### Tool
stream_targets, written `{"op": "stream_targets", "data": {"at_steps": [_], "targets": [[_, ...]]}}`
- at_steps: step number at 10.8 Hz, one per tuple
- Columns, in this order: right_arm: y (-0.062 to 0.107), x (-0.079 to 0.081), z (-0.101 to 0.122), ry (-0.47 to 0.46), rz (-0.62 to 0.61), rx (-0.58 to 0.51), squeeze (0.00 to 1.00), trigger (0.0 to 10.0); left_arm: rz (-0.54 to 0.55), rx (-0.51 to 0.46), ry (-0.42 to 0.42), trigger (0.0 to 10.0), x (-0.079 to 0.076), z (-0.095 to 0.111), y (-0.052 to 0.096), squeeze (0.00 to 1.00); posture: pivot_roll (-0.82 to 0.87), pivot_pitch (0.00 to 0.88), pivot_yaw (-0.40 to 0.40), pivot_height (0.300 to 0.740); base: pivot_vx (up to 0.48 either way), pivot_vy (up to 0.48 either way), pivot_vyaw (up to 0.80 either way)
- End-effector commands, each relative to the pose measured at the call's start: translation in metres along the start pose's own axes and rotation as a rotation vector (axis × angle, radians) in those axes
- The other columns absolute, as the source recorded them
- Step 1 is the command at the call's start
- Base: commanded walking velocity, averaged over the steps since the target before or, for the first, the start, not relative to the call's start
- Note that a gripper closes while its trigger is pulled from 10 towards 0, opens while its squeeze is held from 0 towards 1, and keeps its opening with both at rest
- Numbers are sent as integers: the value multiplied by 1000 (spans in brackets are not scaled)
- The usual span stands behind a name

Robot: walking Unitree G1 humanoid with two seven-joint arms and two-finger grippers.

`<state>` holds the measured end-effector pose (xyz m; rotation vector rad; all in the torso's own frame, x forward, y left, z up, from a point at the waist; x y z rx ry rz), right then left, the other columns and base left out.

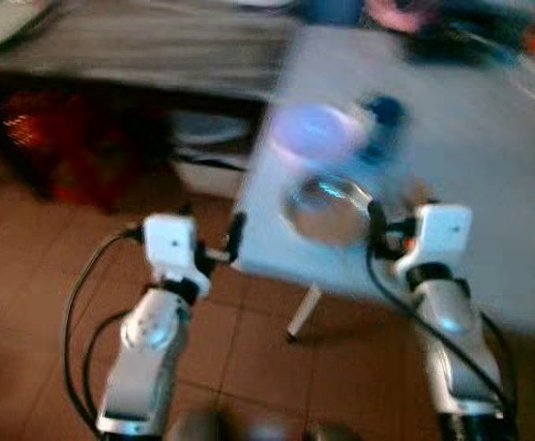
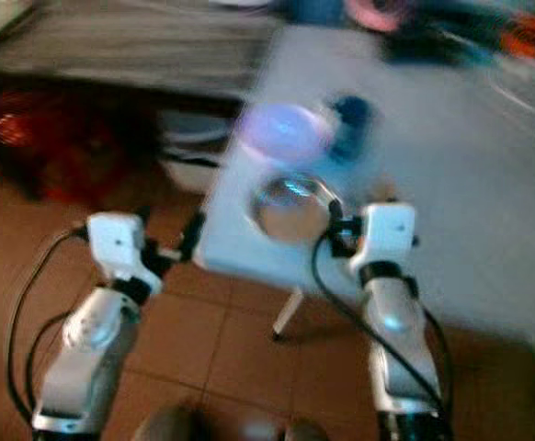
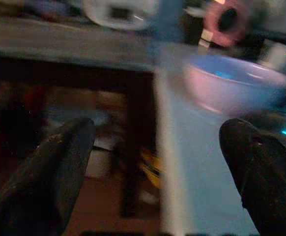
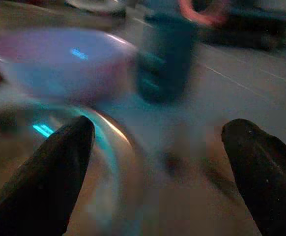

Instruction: Setting the table

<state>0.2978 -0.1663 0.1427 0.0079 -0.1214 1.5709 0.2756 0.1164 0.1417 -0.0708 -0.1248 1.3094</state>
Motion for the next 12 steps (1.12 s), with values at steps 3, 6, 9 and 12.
{"op": "stream_targets", "data": {"at_steps": [3,6,9,12], "targets": [[6,7,-3,-24,11,9,1000,10000,23,43,0,10000,9,-9,8,0,-4,148,-2,740,0,0,0],[7,-1,-12,-36,-28,65,0,10000,0,48,-6,10000,9,-9,11,0,2,159,2,740,0,0,0],[1,0,-15,-80,-5,87,0,10000,-10,53,-10,10000,8,-10,13,0,7,167,5,740,0,0,0],[-5,12,-19,-131,66,130,0,10000,-17,60,-6,10000,6,-10,14,0,7,176,6,740,0,0,0]]}}
Point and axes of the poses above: a point about 5 cm out from each wrist's last joint towards the gripper, its own y axis pointing back from the gripper into the wrist, its own z axis along the axis of the wrist's last joint, x = y × z, the point moved 2 cm from there along -y, pointing out of the wrist towards the gripper, and after that the axes turned 7 degrees about -y, right-handed, at the moved point
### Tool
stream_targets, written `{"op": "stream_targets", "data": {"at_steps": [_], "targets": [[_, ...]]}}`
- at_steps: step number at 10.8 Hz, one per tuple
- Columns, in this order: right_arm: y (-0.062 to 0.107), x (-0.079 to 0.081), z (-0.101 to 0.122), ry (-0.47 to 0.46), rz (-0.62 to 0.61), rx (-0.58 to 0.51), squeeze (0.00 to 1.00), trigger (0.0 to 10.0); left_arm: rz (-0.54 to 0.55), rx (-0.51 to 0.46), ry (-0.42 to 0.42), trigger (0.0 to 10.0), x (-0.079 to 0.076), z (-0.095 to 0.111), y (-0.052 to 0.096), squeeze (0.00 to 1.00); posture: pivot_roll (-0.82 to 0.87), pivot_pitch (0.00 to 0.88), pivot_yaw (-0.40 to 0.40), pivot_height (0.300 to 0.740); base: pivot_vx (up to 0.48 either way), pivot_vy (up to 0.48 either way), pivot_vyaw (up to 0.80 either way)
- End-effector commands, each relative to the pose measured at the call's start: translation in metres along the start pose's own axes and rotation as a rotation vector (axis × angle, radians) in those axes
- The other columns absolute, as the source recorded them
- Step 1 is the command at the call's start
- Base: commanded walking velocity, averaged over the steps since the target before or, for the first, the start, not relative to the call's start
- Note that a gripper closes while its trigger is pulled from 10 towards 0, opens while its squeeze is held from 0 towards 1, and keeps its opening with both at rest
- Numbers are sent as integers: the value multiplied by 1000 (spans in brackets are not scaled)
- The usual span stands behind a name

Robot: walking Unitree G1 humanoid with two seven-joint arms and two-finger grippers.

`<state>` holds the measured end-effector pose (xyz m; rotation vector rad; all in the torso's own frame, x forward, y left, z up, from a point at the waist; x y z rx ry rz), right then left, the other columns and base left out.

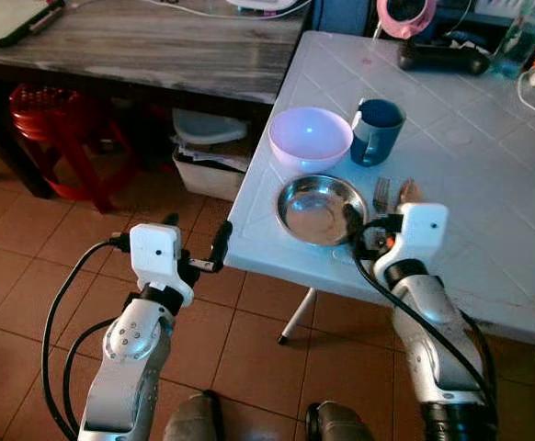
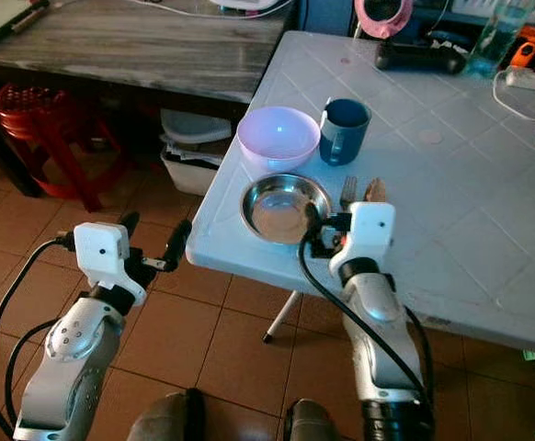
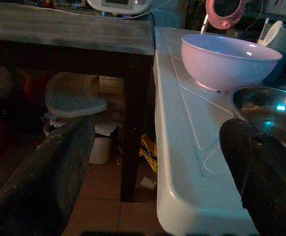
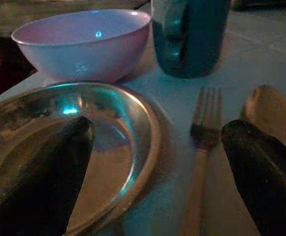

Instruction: Setting the table

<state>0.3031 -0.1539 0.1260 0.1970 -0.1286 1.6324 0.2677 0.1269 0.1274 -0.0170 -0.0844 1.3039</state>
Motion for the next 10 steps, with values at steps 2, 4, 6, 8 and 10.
{"op": "stream_targets", "data": {"at_steps": [2,4,6,8,10], "targets": [[-2,6,-13,-55,38,74,0,10000,-7,-3,-4,10000,-1,3,2,0,10,175,3,740,0,0,0],[-1,12,-19,-81,85,112,0,4314,-7,1,-3,10000,-2,2,2,0,6,177,3,740,0,0,0],[-3,15,-16,-84,105,106,0,0,-13,1,-2,10000,-4,2,2,0,6,174,1,740,0,0,0],[-3,15,-19,-98,106,138,0,0,-11,1,-1,10000,-4,2,1,0,9,176,-2,740,0,0,0],[-1,14,-27,-148,88,202,0,0,-12,6,1,10000,-4,1,2,0,6,176,-4,740,0,0,0]]}}
Point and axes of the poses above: a point about 5 cm out from each wrist's last joint towards the gripper, its own y axis pointing back from the gripper into the wrist, its own z axis along the axis of the wrist's last joint, x = y × z, the point moved 2 cm from there along -y, pointing out of the wrist towards the gripper, and after that the axes turned 7 degrees about -y, right-handed, at the moved point
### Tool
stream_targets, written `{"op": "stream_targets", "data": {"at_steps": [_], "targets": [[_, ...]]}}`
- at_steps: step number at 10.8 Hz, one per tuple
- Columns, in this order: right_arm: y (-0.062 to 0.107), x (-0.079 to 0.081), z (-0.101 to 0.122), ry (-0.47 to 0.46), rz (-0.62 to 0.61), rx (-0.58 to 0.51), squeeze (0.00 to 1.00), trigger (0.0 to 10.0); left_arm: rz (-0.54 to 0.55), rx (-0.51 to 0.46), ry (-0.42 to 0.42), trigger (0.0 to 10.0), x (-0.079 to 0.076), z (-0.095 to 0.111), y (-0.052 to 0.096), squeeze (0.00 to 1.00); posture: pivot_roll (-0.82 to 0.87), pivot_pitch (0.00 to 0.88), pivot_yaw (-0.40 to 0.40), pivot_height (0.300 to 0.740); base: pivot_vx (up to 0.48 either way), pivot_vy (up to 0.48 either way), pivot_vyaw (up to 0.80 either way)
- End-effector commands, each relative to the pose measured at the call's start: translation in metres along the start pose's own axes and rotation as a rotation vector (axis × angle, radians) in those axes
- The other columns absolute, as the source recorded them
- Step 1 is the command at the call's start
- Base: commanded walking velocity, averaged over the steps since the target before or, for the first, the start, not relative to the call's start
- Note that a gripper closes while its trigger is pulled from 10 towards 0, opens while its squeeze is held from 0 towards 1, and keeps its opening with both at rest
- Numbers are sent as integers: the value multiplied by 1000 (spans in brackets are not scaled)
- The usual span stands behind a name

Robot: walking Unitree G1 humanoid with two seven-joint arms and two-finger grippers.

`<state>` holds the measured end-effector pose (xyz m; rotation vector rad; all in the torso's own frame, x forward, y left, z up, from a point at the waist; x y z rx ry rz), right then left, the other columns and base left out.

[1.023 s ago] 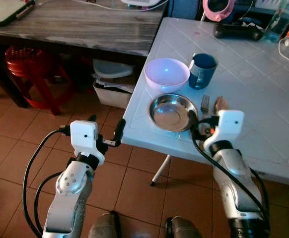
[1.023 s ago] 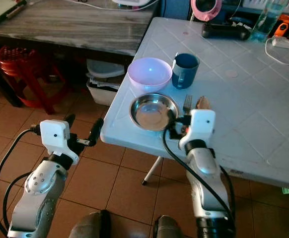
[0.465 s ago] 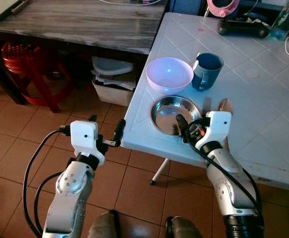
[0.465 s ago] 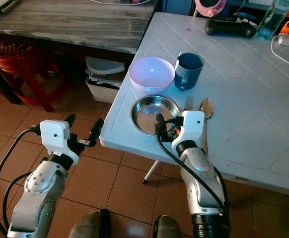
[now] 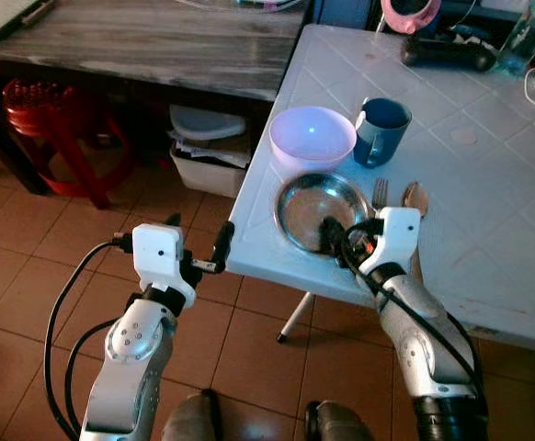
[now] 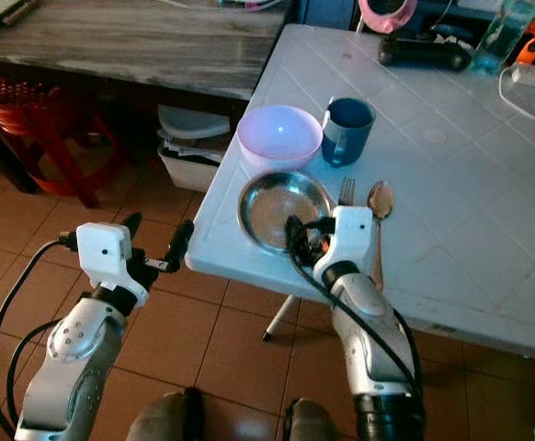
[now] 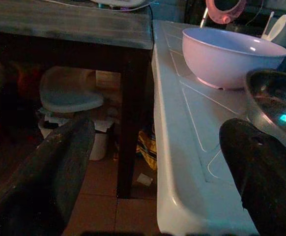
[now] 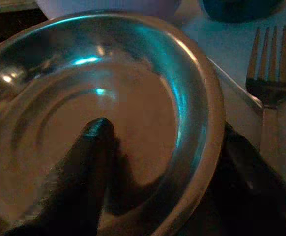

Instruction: Setting the table

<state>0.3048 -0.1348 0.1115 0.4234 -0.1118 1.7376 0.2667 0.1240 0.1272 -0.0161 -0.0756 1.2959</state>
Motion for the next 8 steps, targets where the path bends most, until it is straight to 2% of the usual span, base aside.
{"op": "stream_targets", "data": {"at_steps": [1,3,4,7,8], "targets": [[2,-4,-11,-24,-21,57,0,0,-7,0,-5,10000,-2,1,2,0,5,175,-3,740,0,0,0],[-1,-9,-12,-34,-45,79,0,0,-11,0,-6,10000,-3,2,2,0,6,176,-4,740,0,0,0],[-2,-20,-13,-60,-107,98,0,0,-17,-1,-8,10000,-3,1,2,0,7,177,-8,740,0,0,0],[-2,-31,-17,-106,-175,137,0,0,-193,-1,11,10000,-20,0,9,0,7,175,-9,740,0,0,0],[-1,-34,-20,-134,-203,150,0,0,-212,3,18,10000,-21,0,10,0,7,173,-9,740,0,0,0]]}}
Point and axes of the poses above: a point about 5 cm out from each wrist's last joint towards the gripper, its own y axis pointing back from the gripper into the wrist, its own z axis along the axis of the wrist's last joint, x = y × z, the point moved 2 cm from there along -y, pointing out of the wrist towards the gripper, and after that the axes turned 7 degrees about -y, right-handed, at the moved point
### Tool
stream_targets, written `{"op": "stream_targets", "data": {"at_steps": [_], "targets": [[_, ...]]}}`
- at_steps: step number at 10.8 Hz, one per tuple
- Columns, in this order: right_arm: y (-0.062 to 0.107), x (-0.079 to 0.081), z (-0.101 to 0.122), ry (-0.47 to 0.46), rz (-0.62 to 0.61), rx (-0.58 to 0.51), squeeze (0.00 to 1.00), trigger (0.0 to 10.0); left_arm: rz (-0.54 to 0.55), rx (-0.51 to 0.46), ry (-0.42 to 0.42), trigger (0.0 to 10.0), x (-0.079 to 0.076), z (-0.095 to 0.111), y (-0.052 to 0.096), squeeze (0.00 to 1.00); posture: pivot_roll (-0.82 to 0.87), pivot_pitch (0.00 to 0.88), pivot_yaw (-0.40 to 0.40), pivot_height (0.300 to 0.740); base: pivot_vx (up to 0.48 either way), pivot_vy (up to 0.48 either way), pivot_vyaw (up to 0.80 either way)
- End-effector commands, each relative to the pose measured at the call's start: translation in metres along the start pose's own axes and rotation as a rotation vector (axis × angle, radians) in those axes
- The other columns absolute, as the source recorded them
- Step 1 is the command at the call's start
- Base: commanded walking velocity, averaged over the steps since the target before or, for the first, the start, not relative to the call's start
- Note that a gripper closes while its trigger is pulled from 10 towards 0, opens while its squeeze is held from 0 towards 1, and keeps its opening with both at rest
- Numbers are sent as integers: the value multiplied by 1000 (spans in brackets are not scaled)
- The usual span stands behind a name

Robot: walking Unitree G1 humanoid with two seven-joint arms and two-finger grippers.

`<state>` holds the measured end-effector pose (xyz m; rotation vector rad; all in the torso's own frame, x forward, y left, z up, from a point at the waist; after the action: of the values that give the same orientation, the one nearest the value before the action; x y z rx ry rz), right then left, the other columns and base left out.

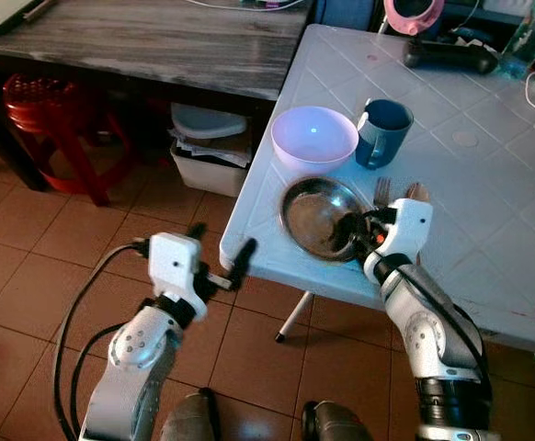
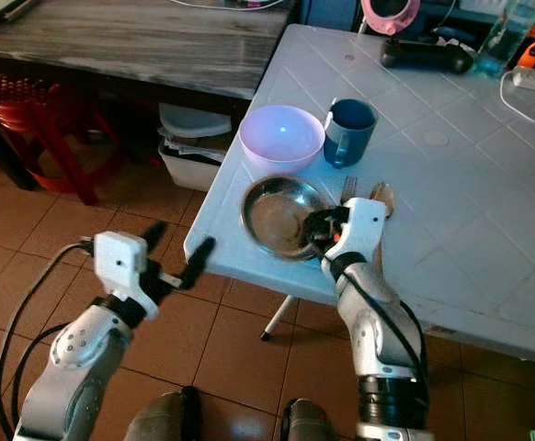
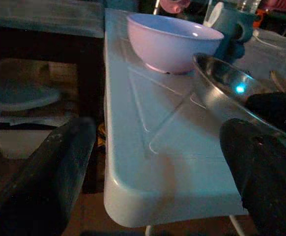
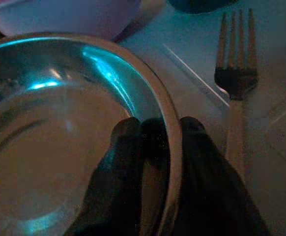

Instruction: Setting the table

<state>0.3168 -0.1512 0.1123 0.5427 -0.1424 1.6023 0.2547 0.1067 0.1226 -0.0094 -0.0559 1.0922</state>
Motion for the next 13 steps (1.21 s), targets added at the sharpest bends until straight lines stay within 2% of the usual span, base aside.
{"op": "stream_targets", "data": {"at_steps": [1,3,4,5,6,7,9,13], "targets": [[4,-24,-27,-35,-119,128,0,0,-8,-8,-2,10000,1,3,2,0,7,168,-9,740,0,0,0],[3,-24,-25,-60,-126,127,0,0,-11,-9,-6,10000,2,4,1,0,5,170,-12,740,0,0,0],[3,-18,-18,-29,-108,107,0,0,95,29,12,10000,12,-3,2,0,5,173,-13,740,0,0,0],[3,-6,-11,-52,-61,69,0,0,190,52,20,10000,22,-7,2,0,0,176,-13,740,0,0,0],[3,4,-1,-73,-11,16,0,0,223,70,22,10000,25,-10,2,0,-1,178,-16,740,0,0,0],[4,10,0,-91,11,12,0,0,242,72,-4,10000,28,-10,2,0,-1,174,-17,740,0,0,0],[8,14,1,-77,36,-10,0,0,287,95,-45,10000,35,-12,3,0,-2,173,-14,740,0,424,0],[11,25,19,-78,103,-109,0,0,302,84,-19,10000,35,-12,0,0,-14,164,-13,740,0,480,0]]}}
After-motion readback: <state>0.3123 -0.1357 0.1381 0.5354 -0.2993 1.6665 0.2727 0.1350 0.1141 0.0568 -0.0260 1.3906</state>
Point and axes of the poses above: a point about 5 cm out from each wrist's last joint towards the gripper, its own y axis pointing back from the gripper into the wrist, its own z axis along the axis of the wrist's last joint, x = y × z, the point moved 2 cm from there along -y, pointing out of the wrist towards the gripper, and after that the axes turned 7 degrees about -y, right-handed, at the moved point
